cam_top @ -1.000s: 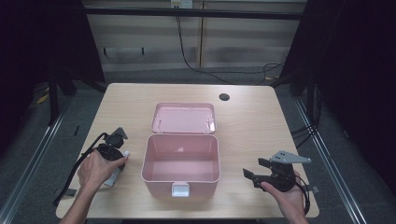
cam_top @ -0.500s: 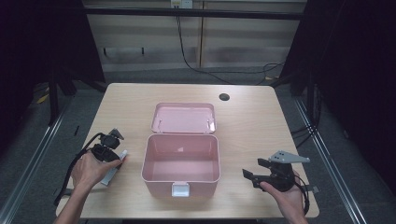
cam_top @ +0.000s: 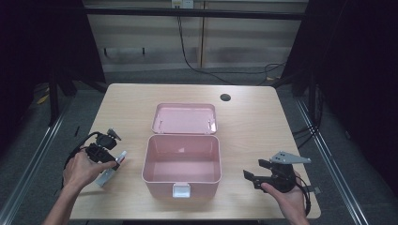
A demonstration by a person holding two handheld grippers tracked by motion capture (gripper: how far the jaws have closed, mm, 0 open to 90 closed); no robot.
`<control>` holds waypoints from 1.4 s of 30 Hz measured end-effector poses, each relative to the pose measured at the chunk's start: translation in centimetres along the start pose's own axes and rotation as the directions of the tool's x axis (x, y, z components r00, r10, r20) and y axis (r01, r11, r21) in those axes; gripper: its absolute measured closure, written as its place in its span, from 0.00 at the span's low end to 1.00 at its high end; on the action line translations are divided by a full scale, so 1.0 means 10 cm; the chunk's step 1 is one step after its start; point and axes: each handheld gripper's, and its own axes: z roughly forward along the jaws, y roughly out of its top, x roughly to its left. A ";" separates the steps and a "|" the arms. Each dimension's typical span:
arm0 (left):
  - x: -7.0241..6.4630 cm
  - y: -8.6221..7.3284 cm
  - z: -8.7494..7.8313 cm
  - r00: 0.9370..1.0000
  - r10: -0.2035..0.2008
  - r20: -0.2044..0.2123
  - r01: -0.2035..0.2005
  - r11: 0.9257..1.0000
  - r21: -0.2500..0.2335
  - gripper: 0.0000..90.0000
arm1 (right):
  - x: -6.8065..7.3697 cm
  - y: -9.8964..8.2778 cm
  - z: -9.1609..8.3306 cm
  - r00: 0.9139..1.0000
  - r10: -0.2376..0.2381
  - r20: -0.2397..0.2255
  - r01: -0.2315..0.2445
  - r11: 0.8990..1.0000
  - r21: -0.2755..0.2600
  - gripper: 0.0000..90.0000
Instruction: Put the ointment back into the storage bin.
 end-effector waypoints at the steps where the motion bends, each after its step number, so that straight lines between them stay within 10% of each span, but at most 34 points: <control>1: -0.01 0.00 -0.02 1.000 0.007 0.002 -0.007 1.000 0.004 0.80 | 0.00 0.00 0.00 1.000 0.001 0.000 -0.001 1.000 0.001 0.26; 29: -0.11 -0.05 -0.44 0.989 0.102 0.107 -0.101 0.995 -0.018 0.80 | 0.00 0.00 0.01 1.000 0.003 0.000 -0.003 1.000 0.014 0.25; 42: -0.19 -0.02 -0.70 0.985 0.152 0.084 -0.148 0.988 -0.049 0.80 | 0.01 0.00 0.01 1.000 0.001 -0.006 -0.001 1.000 0.014 0.25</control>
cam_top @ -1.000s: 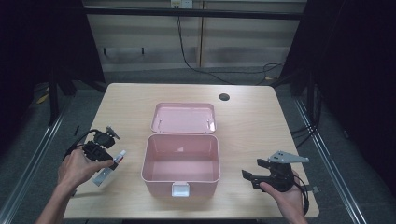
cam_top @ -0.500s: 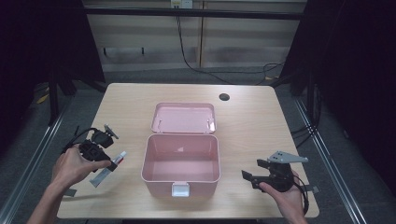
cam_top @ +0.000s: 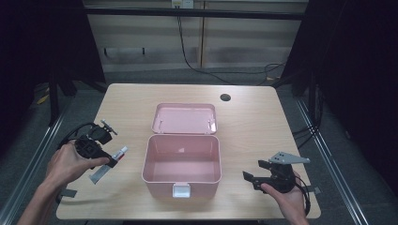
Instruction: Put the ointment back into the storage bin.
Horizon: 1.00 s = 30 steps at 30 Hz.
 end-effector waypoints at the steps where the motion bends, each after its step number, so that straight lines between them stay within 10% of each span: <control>1: 0.00 0.00 -0.01 1.000 -0.003 0.005 0.003 1.000 -0.006 0.80 | 0.00 0.00 0.00 1.000 0.001 0.000 -0.001 1.000 0.000 0.25; 30: -0.12 0.01 -0.46 0.996 0.073 0.058 -0.068 0.994 -0.080 0.80 | 0.07 0.01 0.04 0.998 -0.039 -0.041 0.040 0.999 0.024 0.19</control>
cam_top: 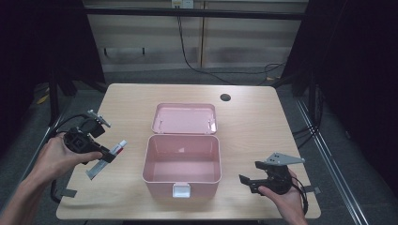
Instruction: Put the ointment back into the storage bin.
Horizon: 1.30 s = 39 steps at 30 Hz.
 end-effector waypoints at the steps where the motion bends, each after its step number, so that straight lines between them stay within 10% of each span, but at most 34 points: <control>1: -0.01 0.01 -0.02 1.000 0.002 -0.001 -0.002 1.000 -0.005 0.80 | 0.00 0.00 0.00 1.000 0.005 0.000 -0.005 1.000 -0.001 0.19; 39: -0.52 0.58 -0.10 0.983 0.181 0.007 -0.181 0.983 0.023 0.80 | 0.00 0.00 0.00 1.000 0.001 -0.014 -0.001 1.000 0.002 0.18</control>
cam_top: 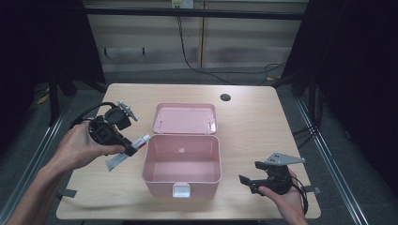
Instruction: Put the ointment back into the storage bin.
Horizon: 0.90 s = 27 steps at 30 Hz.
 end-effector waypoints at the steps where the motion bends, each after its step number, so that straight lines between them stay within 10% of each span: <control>1: -0.01 0.02 0.01 1.000 0.005 -0.002 -0.005 1.000 0.005 0.80 | 0.00 0.00 0.00 1.000 0.002 0.001 -0.002 1.000 0.000 0.18; 27: -0.36 0.44 0.21 0.987 0.156 0.036 -0.157 0.987 0.027 0.80 | 0.00 0.00 -0.02 1.000 -0.001 -0.002 0.001 1.000 -0.004 0.18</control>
